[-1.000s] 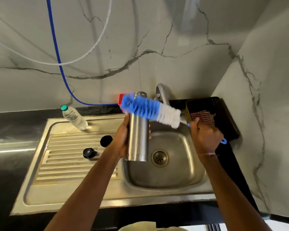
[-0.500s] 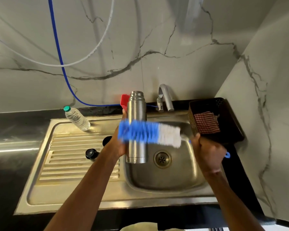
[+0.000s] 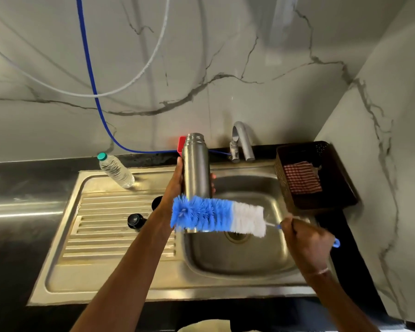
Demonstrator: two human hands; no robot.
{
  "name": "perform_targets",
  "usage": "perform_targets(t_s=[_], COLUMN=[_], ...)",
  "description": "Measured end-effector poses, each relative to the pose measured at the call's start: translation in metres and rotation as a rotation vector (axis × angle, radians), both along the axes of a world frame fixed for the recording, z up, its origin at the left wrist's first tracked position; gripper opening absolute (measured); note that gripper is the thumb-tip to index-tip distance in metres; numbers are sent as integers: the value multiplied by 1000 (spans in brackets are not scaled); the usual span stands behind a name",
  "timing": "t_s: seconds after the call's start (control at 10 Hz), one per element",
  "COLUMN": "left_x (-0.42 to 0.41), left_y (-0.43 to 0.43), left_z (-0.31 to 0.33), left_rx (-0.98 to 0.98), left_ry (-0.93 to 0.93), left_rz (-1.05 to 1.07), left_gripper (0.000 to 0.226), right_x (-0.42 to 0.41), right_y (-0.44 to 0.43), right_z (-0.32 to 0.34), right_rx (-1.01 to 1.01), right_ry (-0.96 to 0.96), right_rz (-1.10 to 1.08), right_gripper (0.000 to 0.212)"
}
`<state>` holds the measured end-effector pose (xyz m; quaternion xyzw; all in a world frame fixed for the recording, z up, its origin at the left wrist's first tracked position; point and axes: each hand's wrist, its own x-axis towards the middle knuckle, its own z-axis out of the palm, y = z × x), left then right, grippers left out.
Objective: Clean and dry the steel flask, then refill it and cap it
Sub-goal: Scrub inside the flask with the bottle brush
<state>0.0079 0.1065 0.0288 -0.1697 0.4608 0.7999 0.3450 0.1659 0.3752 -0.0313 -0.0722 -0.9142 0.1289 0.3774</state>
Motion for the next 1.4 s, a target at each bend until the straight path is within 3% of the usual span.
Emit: perform_targets(t_s=[0.1,0.2,0.3,0.4,0.5,0.6,0.7,0.8,0.9,1.0,1.1,1.2,1.3,1.4], left_x=[14,21,19,8,-3,1,14,19,18,20,11,6,17,20], left_y=[9,23,17,2,-13,-13,7,13,8,-5,-32,-7,6,5], left_z=[-6,-4,-1,-9,-9,-9,-8,-7,-4,2,12,5,-5,-4], left_rx=[-48,-18,-24,-120,-55,119,87,13,-89,-639,105,95,121,110], left_ry=[91,73,93,89,-29,-49,-10,40,32,-155,-88,202,59,53], left_rz=[-19,-64,-51,90,41,-46,-28,-30,22,94,-6,-100,-56,-22], left_gripper=[73,79,73,65,101,93,83,80,68,43,68,66,75,75], right_x=[-46,-86,-74,-24,1,-30,-80,-99,-66,-11,5,-32,-87,-98], right_y=[19,28,18,0,-9,0,9,10,2,-13,-21,-9,6,4], right_z=[12,22,24,4,-4,11,30,39,33,11,7,18,29,37], right_rx=[125,60,85,85,27,107,90,2,69,57,-52,39,23,-32], right_ry=[40,31,0,-25,-26,44,87,33,11,-21,8,61,49,44], right_rz=[-171,-293,-225,-33,5,-51,-204,-286,-162,55,56,-15,-292,-321], right_gripper=[53,47,47,52,52,52,53,48,38,41,51,54,52,49])
